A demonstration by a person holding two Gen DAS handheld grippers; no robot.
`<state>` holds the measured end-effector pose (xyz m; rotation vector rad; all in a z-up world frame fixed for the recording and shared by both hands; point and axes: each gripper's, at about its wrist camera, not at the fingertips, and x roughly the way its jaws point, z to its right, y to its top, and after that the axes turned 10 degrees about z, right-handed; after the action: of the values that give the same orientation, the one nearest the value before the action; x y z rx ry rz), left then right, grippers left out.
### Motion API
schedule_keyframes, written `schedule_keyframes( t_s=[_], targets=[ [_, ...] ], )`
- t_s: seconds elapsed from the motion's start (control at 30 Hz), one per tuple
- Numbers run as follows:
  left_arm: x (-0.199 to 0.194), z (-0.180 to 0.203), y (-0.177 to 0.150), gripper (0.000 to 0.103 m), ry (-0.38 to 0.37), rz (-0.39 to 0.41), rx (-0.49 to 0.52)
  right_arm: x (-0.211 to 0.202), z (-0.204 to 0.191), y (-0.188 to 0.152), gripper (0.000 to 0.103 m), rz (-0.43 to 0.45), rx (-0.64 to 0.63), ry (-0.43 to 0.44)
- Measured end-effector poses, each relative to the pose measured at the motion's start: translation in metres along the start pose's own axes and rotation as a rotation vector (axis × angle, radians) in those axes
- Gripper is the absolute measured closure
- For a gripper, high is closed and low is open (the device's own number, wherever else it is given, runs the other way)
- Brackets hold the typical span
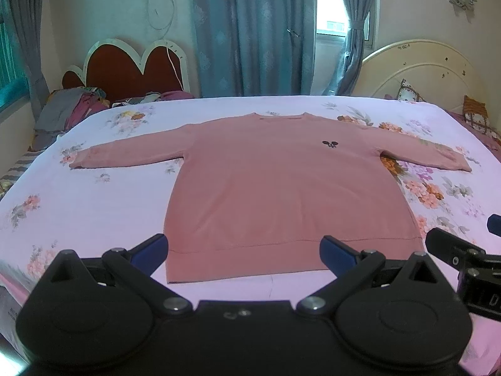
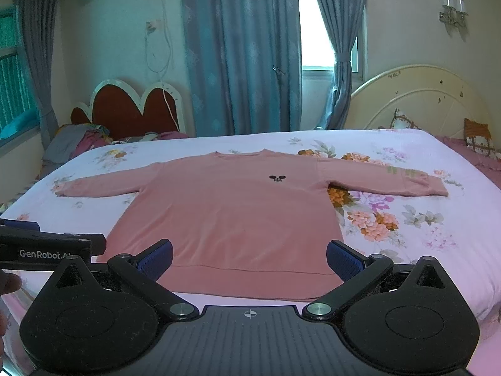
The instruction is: Fold small clothes
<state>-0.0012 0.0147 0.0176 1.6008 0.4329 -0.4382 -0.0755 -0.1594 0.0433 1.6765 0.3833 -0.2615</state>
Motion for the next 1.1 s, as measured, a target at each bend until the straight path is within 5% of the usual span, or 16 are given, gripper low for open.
schedule_keyframes(
  t_s=[1.1],
  targets=[
    [0.0028,-0.0040,-0.0028,0.000,0.006,0.004,-0.015,0.0062,0.0035,-0.0018,0.000,-0.001,0.014,-0.005]
  ],
)
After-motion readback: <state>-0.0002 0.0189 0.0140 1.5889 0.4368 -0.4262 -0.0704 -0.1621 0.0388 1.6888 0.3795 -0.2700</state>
